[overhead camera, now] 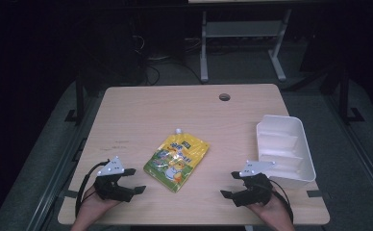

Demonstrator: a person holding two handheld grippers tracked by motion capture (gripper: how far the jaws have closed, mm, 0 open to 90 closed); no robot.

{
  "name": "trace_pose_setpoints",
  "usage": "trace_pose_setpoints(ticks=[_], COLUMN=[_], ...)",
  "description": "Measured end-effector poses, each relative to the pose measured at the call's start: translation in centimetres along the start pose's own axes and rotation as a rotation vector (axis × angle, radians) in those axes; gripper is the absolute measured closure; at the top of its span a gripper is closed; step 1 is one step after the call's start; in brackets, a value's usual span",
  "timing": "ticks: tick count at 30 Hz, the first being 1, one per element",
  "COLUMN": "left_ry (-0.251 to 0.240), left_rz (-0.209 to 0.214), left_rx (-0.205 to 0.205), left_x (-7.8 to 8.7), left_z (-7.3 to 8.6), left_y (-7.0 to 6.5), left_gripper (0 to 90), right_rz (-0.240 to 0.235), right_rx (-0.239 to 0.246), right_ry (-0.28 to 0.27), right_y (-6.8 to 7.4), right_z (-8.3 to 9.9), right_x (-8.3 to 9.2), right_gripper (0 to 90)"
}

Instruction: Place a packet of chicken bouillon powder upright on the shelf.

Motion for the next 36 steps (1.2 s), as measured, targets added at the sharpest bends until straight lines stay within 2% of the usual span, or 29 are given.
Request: trace_pose_setpoints(ticks=[3, 10, 13, 16, 21, 22, 23, 25, 26, 28, 30, 31, 33, 35, 36], left_ry=[0.001, 0.004, -0.017, -0.028, -0.035, -0.027, -0.027, -0.001, -0.001, 0.000, 0.006, -0.001, -0.002, 0.006, 0.003], left_rz=[-0.007, -0.020, -0.020, -0.024, -0.026, -0.008, -0.008, -0.021, -0.021, -0.013, 0.006, 0.008, 0.003, -0.008, -0.014], left_rx=[-0.010, -0.001, 0.010, 0.018, 0.023, 0.021, 0.021, -0.010, -0.010, -0.012, 0.008, 0.018, 0.014, 0.006, 0.004], left_x=[-0.1, -0.7, -0.8, -0.8, -0.8, -0.9, -0.9, -1.1, -1.1, -1.4, -1.8, -2.3, -2.5, -2.8, -3.0], left_z=[-0.2, -0.6, -1.2, -1.5, -2.2, -2.6, -2.6, -3.1, -3.1, -3.7, -4.1, -4.4, -4.4, -4.4, -4.3], left_y=[0.1, 1.1, 1.7, 2.0, 2.1, 2.1, 2.1, 2.2, 2.2, 2.2, 2.3, 2.5, 2.6, 2.6, 2.6], left_gripper=[25.3, 28.3, 32.1, 35.0, 38.0, 37.1, 37.5, 38.5, 38.9, 40.1, 40.6, 42.9, 45.1, 46.3, 49.9], right_rz=[-0.001, -0.009, -0.019, -0.025, -0.045, -0.046, -0.046, -0.038, -0.038, -0.031, -0.031, -0.032, -0.032, -0.031, -0.026], right_rx=[0.009, 0.006, -0.006, -0.013, -0.030, -0.038, -0.038, -0.037, -0.037, -0.038, -0.039, -0.043, -0.041, -0.040, -0.048], right_ry=[0.004, 0.016, 0.032, 0.027, 0.008, 0.009, 0.009, 0.006, 0.006, 0.003, 0.007, 0.009, 0.009, 0.008, 0.023], right_y=[0.2, 0.2, 0.2, 0.2, 0.1, 0.0, 0.0, -0.4, -0.4, -0.8, -1.0, -1.3, -1.5, -1.9, -2.5], right_z=[-0.1, 0.0, -0.1, -0.5, -1.9, -2.9, -2.9, -4.4, -4.4, -5.7, -6.2, -7.2, -7.6, -8.7, -9.6], right_x=[-0.1, -0.4, -0.8, -0.9, -1.0, -1.0, -1.0, -1.2, -1.2, -1.6, -1.9, -2.2, -2.4, -2.7, -3.3], right_gripper=[23.2, 23.2, 23.2, 22.8, 22.8, 22.8, 22.8, 22.9, 22.9, 22.8, 22.8, 22.8, 22.6, 22.6, 22.5])
Point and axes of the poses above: each handheld gripper's, and its own axes: x roughly backward along the jaws, z roughly out of its underside, y roughly to its left, the point moved 9 cm from there along -x, roughly forward along the jaws, and after that the axes turned 5 degrees about y, right-handed, at the moved point
